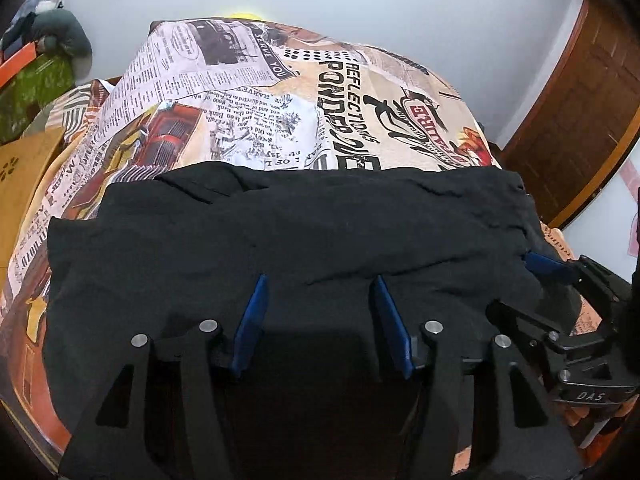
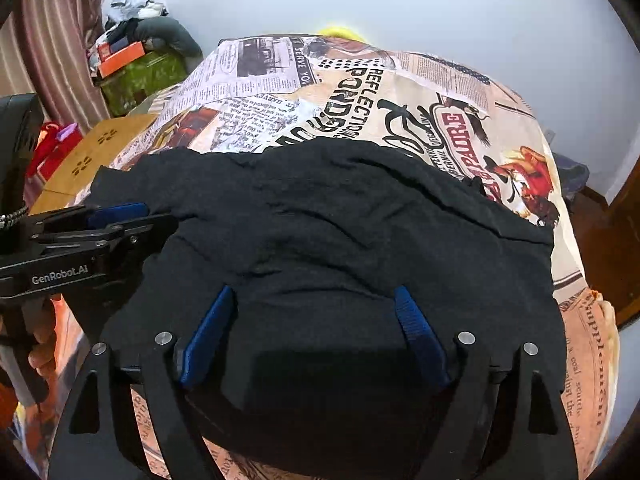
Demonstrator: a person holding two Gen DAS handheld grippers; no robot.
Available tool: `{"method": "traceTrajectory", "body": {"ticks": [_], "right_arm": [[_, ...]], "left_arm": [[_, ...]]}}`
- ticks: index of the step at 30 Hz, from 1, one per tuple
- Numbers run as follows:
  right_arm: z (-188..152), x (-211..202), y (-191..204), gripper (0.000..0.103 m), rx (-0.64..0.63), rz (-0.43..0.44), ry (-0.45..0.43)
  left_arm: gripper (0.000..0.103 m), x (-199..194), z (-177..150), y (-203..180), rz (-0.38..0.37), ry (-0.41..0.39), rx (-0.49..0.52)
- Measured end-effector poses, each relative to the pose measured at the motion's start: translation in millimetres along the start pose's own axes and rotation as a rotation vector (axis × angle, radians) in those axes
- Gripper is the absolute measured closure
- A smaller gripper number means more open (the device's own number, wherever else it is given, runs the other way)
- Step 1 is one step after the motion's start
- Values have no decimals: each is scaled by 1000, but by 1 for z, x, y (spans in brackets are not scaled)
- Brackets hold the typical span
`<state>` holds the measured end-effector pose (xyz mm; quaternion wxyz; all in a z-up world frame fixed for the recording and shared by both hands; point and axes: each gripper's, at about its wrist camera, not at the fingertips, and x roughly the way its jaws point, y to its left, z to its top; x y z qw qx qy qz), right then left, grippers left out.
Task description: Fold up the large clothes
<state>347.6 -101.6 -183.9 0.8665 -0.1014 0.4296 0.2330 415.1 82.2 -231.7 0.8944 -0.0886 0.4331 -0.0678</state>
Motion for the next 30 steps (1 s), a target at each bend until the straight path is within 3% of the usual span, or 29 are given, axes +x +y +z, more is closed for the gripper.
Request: {"method": "traceTrajectory", "body": {"ticks": [10, 14, 16, 19, 21, 25, 30], "right_arm": [[-17, -24, -19, 22, 91, -4, 58], [-26, -35, -34, 22, 136, -8, 91], [-30, -42, -40, 22, 157, -26, 100], [-34, -58, -48, 22, 185, -43, 87], [-35, -69, -51, 22, 206, -39, 67], [-32, -88, -52, 22, 229, -19, 22], [-26, -99, -39, 22, 201, -8, -22]], "left_arm": [[48, -48, -32, 13, 93, -37, 10], [47, -69, -43, 26, 180, -42, -5], [46, -79, -48, 45, 188, -32, -81], [46, -96, -61, 84, 188, -23, -290], [46, -105, -69, 98, 154, -24, -375], [46, -120, -93, 113, -74, -52, -563], [46, -100, -114, 117, -274, -26, -748]]}}
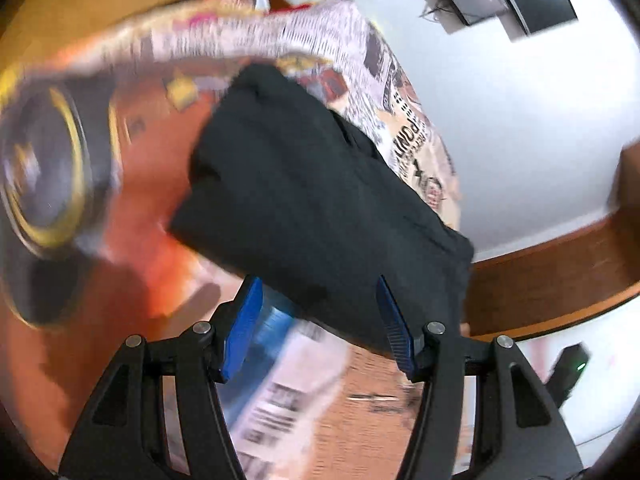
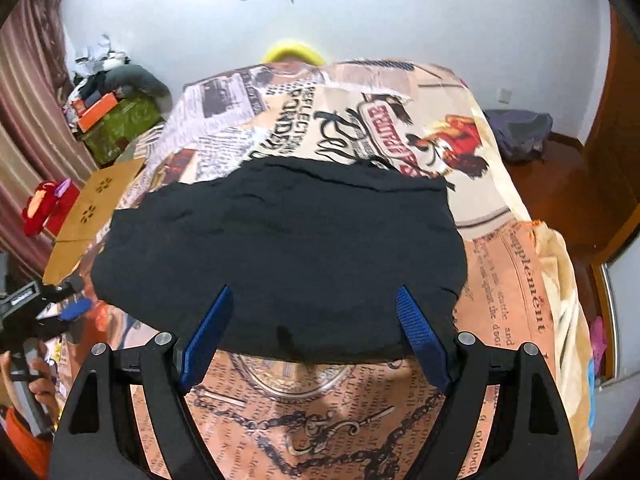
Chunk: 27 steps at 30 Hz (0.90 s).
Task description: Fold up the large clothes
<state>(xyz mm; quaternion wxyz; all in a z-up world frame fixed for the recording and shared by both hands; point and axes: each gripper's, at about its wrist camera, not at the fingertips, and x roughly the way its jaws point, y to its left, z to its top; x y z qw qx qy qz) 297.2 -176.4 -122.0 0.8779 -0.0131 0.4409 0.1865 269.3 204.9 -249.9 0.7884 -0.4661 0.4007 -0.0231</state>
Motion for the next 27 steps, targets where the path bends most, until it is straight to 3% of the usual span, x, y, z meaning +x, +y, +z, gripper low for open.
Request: {"method": "traceTrajectory", "body": {"ticks": [6, 13, 15, 18, 21, 23, 27], "right_arm": [[2, 16, 16, 22, -50, 10, 4], [3, 70, 23, 22, -51, -6, 80], [-2, 82, 20, 21, -26, 10, 96], [-5, 81, 15, 14, -1, 29, 66], [-5, 80, 14, 13, 8, 39, 68], [-4, 78, 17, 14, 6, 33, 78], [-1, 73, 20, 14, 12, 23, 97]], "left_arm": [[43, 37, 2, 10, -12, 14, -100], [16, 55, 13, 17, -37, -81, -166], [13, 57, 15, 20, -51, -103, -178], [10, 62, 20, 15, -20, -136, -176], [10, 71, 27, 5, 66, -172, -169], [14, 71, 27, -2, 113, -196, -156], [48, 66, 27, -32, 208, -258, 6]]}}
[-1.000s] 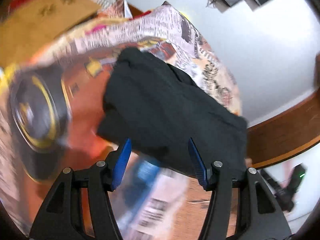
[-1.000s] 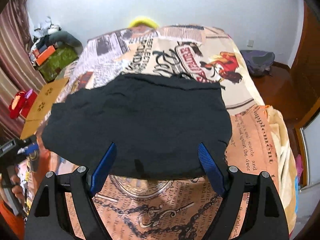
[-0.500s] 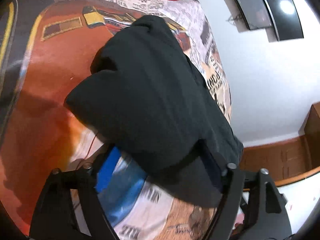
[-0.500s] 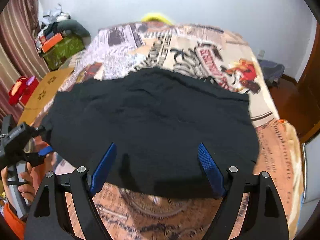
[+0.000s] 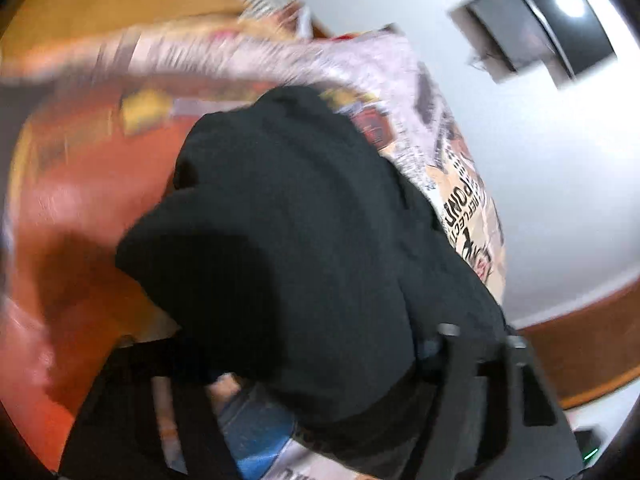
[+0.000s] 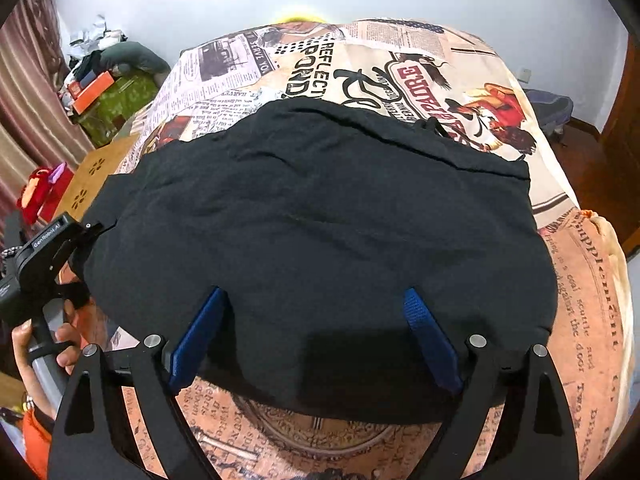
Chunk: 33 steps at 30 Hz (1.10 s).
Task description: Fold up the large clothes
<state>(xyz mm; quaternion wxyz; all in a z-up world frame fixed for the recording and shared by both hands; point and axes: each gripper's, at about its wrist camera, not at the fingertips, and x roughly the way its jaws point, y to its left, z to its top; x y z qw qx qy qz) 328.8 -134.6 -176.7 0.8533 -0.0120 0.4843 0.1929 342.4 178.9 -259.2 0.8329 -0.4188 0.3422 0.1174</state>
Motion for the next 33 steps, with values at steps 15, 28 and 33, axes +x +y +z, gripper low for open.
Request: {"method": "traceTrajectory", "body": {"ticks": [15, 28, 33], "right_arm": [[8, -56, 71, 14, -61, 113, -96], [-30, 33, 122, 12, -156, 232, 109], [-34, -3, 90, 13, -183, 236, 65]], "left_arm": [[71, -188, 17, -62, -53, -284, 457], [72, -165, -37, -125, -1, -285, 734], [72, -150, -63, -146, -53, -222, 792]]}}
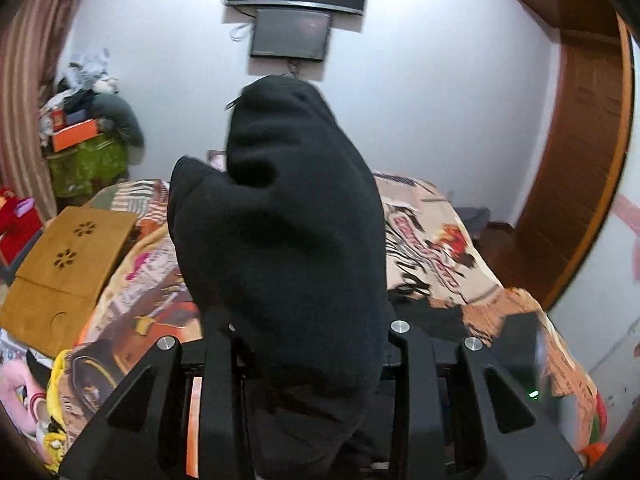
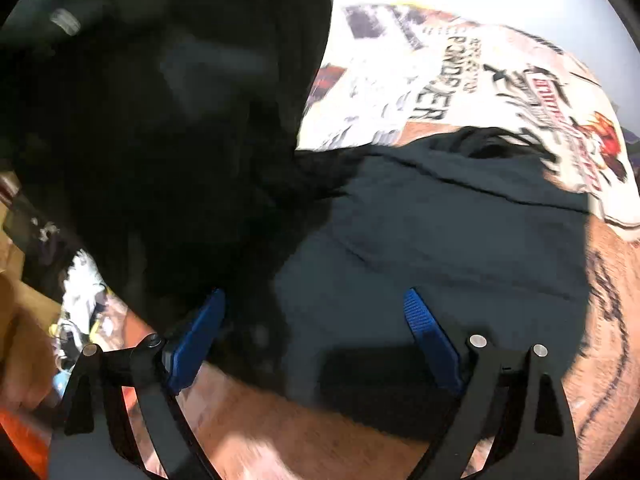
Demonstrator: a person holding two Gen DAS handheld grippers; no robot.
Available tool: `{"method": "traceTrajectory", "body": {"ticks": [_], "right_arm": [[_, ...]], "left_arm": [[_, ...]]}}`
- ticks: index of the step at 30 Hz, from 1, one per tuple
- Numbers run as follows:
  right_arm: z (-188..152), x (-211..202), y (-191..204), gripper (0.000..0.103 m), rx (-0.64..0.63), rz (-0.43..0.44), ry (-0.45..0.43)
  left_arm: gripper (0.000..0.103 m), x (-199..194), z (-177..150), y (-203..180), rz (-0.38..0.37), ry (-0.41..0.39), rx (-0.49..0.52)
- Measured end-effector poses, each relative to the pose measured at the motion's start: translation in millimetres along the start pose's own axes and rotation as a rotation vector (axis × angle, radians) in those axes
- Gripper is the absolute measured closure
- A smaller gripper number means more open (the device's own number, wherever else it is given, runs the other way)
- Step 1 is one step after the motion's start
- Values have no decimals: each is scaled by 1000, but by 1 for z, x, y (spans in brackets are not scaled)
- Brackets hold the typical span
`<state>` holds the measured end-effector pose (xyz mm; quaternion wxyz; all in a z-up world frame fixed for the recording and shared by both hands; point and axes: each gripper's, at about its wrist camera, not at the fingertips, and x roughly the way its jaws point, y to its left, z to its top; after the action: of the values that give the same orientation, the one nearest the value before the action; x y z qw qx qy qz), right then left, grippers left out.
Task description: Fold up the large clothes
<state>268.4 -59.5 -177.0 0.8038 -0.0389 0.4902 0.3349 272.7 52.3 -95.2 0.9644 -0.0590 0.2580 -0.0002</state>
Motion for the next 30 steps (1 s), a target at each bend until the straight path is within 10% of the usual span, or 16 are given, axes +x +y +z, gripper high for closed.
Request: {"method": "traceTrajectory", "body": {"ticks": [9, 13, 19, 30], "right_arm": [[-35, -101, -123, 13, 238, -229, -113], [-47, -127, -143, 13, 283, -271, -141], [-49, -147, -141, 13, 301, -239, -168], [-20, -147, -91, 13, 197, -129, -235]], "left_arm": [[71, 28, -43, -81, -69, 136, 177], [48, 47, -79, -113, -144, 256, 312], [42, 26, -89, -126, -97, 271, 446], [21, -37, -47, -79, -154, 201, 308]]}}
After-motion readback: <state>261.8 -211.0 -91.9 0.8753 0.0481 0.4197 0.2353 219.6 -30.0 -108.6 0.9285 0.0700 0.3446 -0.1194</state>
